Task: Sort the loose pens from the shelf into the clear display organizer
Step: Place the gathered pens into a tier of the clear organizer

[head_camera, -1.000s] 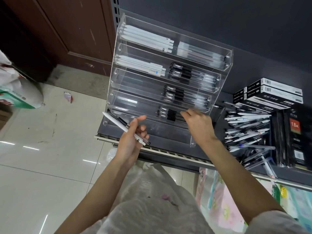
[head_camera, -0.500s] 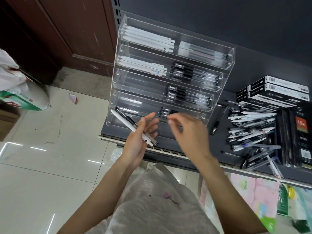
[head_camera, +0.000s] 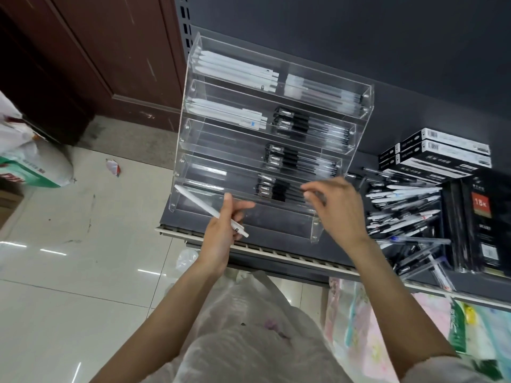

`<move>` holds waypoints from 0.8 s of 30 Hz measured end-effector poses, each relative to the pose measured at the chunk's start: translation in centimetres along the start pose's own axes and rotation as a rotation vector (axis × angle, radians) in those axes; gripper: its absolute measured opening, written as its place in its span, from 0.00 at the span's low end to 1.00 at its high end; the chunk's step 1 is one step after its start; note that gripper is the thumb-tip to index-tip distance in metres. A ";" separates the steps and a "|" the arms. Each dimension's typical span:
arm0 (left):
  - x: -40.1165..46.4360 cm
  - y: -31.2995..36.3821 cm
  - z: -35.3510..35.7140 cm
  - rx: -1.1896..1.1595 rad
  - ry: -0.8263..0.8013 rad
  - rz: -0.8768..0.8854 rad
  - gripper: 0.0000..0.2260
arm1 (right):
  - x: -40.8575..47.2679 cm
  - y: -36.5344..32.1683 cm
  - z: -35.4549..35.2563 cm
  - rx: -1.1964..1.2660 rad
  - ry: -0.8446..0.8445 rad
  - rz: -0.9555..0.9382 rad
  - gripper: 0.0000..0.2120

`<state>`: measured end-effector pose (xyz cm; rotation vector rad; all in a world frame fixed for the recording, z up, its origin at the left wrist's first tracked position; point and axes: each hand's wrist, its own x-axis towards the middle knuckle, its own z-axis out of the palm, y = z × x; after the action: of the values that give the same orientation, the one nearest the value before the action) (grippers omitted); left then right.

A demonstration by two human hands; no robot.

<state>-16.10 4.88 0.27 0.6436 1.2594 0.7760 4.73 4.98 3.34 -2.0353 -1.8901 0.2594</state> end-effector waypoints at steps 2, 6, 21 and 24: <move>0.4 0.1 -0.6 -0.051 0.049 -0.044 0.20 | 0.0 0.6 1.0 -0.093 -0.070 -0.041 0.06; 0.7 0.5 -1.0 -0.117 0.092 -0.040 0.12 | 0.2 1.0 2.1 -0.137 -0.158 -0.087 0.06; 0.7 1.0 -1.4 -0.110 0.106 0.049 0.09 | -1.0 -1.4 0.6 -0.498 -0.317 -0.062 0.17; 0.5 1.3 -1.0 -0.103 0.100 0.062 0.09 | -2.2 -3.0 -0.2 -0.115 -0.097 -0.077 0.11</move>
<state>-17.18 6.06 0.77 0.5688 1.2858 0.9279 1.78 2.91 4.41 -2.0516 -2.0810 0.2390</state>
